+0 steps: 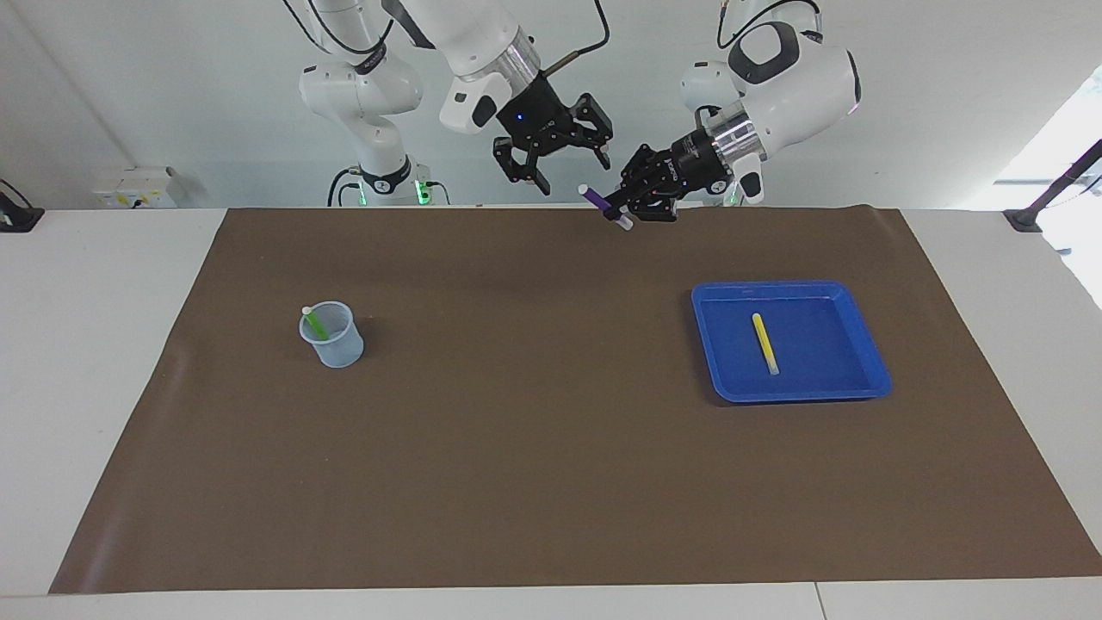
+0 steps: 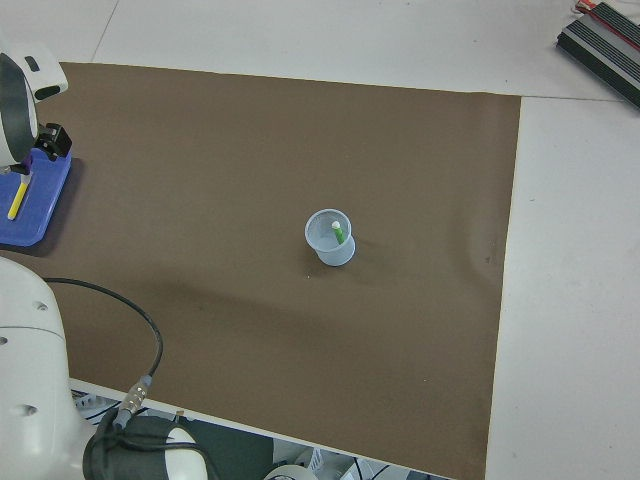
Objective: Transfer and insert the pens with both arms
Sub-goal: 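Grasp the purple pen with the right gripper from the left gripper, then carry the purple pen to the cup while the left gripper lowers, then insert the purple pen into the cup and open the right gripper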
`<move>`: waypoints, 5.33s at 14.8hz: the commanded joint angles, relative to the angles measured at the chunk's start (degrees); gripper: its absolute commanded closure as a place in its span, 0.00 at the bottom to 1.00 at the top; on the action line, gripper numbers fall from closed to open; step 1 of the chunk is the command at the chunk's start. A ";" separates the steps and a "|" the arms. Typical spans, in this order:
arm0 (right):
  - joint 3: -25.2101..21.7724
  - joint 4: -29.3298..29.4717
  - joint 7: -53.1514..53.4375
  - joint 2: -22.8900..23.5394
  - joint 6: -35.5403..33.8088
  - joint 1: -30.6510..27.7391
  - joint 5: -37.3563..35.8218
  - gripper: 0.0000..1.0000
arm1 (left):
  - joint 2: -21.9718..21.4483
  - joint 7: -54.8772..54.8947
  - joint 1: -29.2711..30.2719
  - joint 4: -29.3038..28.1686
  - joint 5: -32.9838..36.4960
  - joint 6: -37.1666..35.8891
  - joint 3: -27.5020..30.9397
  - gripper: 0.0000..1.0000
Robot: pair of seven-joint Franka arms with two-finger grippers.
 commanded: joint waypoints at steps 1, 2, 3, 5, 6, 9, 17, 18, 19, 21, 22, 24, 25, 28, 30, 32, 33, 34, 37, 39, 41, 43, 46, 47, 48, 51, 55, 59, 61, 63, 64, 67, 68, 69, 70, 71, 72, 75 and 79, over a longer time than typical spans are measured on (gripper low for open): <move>0.56 0.25 -0.26 0.21 0.89 -0.38 -1.58 0.00 | -1.79 0.25 -0.82 -1.98 -1.31 1.46 0.47 1.00; 0.56 0.25 -0.26 0.21 1.06 -0.29 -1.58 0.00 | -1.79 0.25 -0.82 -1.98 -1.31 1.55 0.47 1.00; 0.56 0.25 -0.26 0.21 1.15 -0.29 -1.58 0.05 | -1.79 0.25 -0.82 -2.07 -1.31 1.64 0.47 1.00; 0.64 0.25 -0.61 0.21 1.06 -0.21 -1.67 0.61 | -1.79 0.16 -0.82 -2.07 -1.40 1.64 0.47 1.00; 0.64 0.25 -0.53 0.21 1.15 0.32 -1.67 0.88 | -1.79 0.16 -0.82 -2.07 -1.40 1.73 0.47 1.00; 0.64 0.25 -0.09 0.21 1.15 0.41 -1.67 1.00 | -1.79 0.16 -0.82 -2.07 -1.40 1.90 0.47 1.00; 0.82 1.65 0.09 0.82 0.54 0.32 -1.84 1.00 | -1.79 0.07 -0.82 -2.16 -1.49 2.34 0.47 1.00; 0.73 1.65 0.00 0.91 0.62 0.32 -1.93 1.00 | -1.79 0.25 -0.82 -2.16 -1.49 2.08 0.56 1.00; 0.38 1.65 -0.52 0.91 0.62 0.15 -2.11 1.00 | -1.79 0.25 -0.82 -2.07 -1.49 2.17 0.56 0.01; 0.12 1.04 -0.61 1.00 1.15 -0.29 -4.91 1.00 | -1.79 0.16 -0.82 -2.16 -1.49 1.64 0.56 0.00; -0.49 0.78 -0.79 1.09 1.06 -0.47 -6.40 1.00 | -1.79 0.16 -0.82 -2.16 -1.49 1.55 0.56 0.00; -3.82 -0.10 -2.18 0.83 0.63 -0.38 -7.90 1.00 | -1.79 0.07 -0.65 -2.16 -1.40 1.47 0.65 0.00; -5.49 -1.67 -5.50 0.30 0.62 -0.38 -8.34 1.00 | -1.79 0.16 -0.38 -2.16 -1.40 1.47 0.74 0.00; -10.42 -7.82 -16.84 -2.77 0.54 -0.38 -11.41 1.00 | -2.06 -0.01 1.10 -2.51 -1.23 1.38 0.91 0.00; -13.14 -11.86 -21.51 -4.79 0.54 -0.38 -15.45 1.00 | -2.06 -0.54 2.52 -2.51 -0.88 1.03 0.91 0.00; -15.86 -14.77 -24.07 -6.11 0.36 -0.38 -18.97 1.00 | -1.97 -0.89 5.41 -2.42 2.01 -1.07 0.91 0.00; -17.88 -15.83 -26.52 -6.64 0.10 -0.38 -19.85 1.00 | -1.71 -0.89 5.77 -1.99 6.12 -2.91 0.91 0.00; -19.55 -16.53 -28.98 -7.00 -0.08 -0.38 -20.30 1.00 | -1.44 -0.89 6.12 -1.55 11.29 -4.49 1.00 0.00; -24.30 -18.99 -33.99 -8.66 -0.17 -0.38 -21.79 1.00 | -1.35 -0.89 7.70 -1.10 20.82 -8.63 1.00 0.00; -27.37 -21.01 -37.86 -10.16 -0.87 -0.38 -21.88 1.00 | -1.27 -0.81 10.42 -0.49 23.98 -8.90 1.00 0.00; -29.84 -24.43 -40.85 -11.91 -0.17 -0.38 -21.88 1.00 | -1.18 -0.11 12.97 -0.40 25.32 -8.73 0.91 0.00; -31.43 -27.16 -41.92 -12.97 1.14 -0.38 -21.88 1.00 | -1.18 1.73 14.73 -0.66 25.41 -8.12 0.91 0.00; -33.36 -33.57 -43.67 -15.08 8.24 -0.38 -21.88 1.00 | -1.18 9.27 17.81 -1.01 25.58 -7.59 0.91 0.00; -33.63 -34.72 -43.85 -15.00 9.92 -0.38 -21.88 1.00 | -1.18 12.96 17.99 -1.10 26.36 -7.50 1.00 0.00; -33.81 -35.78 -43.77 -14.74 11.25 -0.38 -21.88 1.00 | -1.00 18.21 19.38 -1.19 27.76 -7.50 0.91 0.00; -33.81 -37.19 -43.42 -13.07 14.41 -0.38 -21.88 1.00 | 0.31 33.15 22.37 -1.63 30.06 -7.85 0.91 0.00; -33.81 -39.83 -43.41 -10.52 20.74 -0.38 -21.88 1.00 | 1.89 50.05 24.40 -2.60 34.71 -7.94 0.91 0.00; -33.81 -40.18 -43.41 -8.50 23.65 -0.38 -21.88 1.00 | 5.58 63.66 23.62 -2.69 42.18 -6.36 0.91 0.00; -33.81 -40.18 -43.50 -8.41 24.00 -0.38 -21.88 1.00 | 8.30 71.57 23.18 -2.69 44.29 -3.04 0.82 0.00; -33.81 -40.18 -43.50 -8.41 23.92 -0.38 -21.88 0.79 | 10.76 77.48 21.16 -2.69 47.10 -0.48 0.74 0.00; -33.81 -40.10 -43.42 -8.41 23.83 -0.38 -21.88 0.54 | 12.34 79.85 20.11 -2.69 48.33 0.75 0.82 0.00; -33.72 -38.70 -43.33 -8.05 23.04 -0.38 -21.88 0.12 | 15.95 83.47 18.17 -2.60 52.37 4.71 0.74 0.01; -33.81 -37.82 -43.41 -8.23 22.78 -0.38 -21.88 0.01 | 16.74 85.92 17.90 -2.68 54.04 5.33 0.74 0.05; -33.81 -37.11 -43.41 -8.66 22.34 -0.38 -21.88 0.00 | 17.36 88.55 17.90 -2.60 55.62 5.42 0.82 0.05; -33.90 -35.89 -43.33 -8.93 21.03 -0.38 -21.80 0.00 | 18.06 90.58 17.99 -2.60 56.94 5.68 0.82 0.07; -33.98 -33.87 -43.24 -9.37 18.41 -0.47 -21.80 0.00 | 19.03 91.12 18.08 -2.51 57.74 6.82 0.82 0.11; -33.98 -31.68 -43.15 -9.37 14.99 -0.47 -21.71 0.00 | 19.73 91.13 17.99 -2.60 57.92 8.13 0.82 0.15; -34.24 -23.77 -39.21 -9.20 5.31 -0.56 -21.62 0.00 | 21.58 91.39 17.99 -2.69 58.45 9.72 0.82 0.24; -34.34 -11.91 -32.53 -7.53 -7.95 -0.64 -21.01 0.00 | 23.43 91.30 17.90 -2.69 59.59 11.31 0.82 0.27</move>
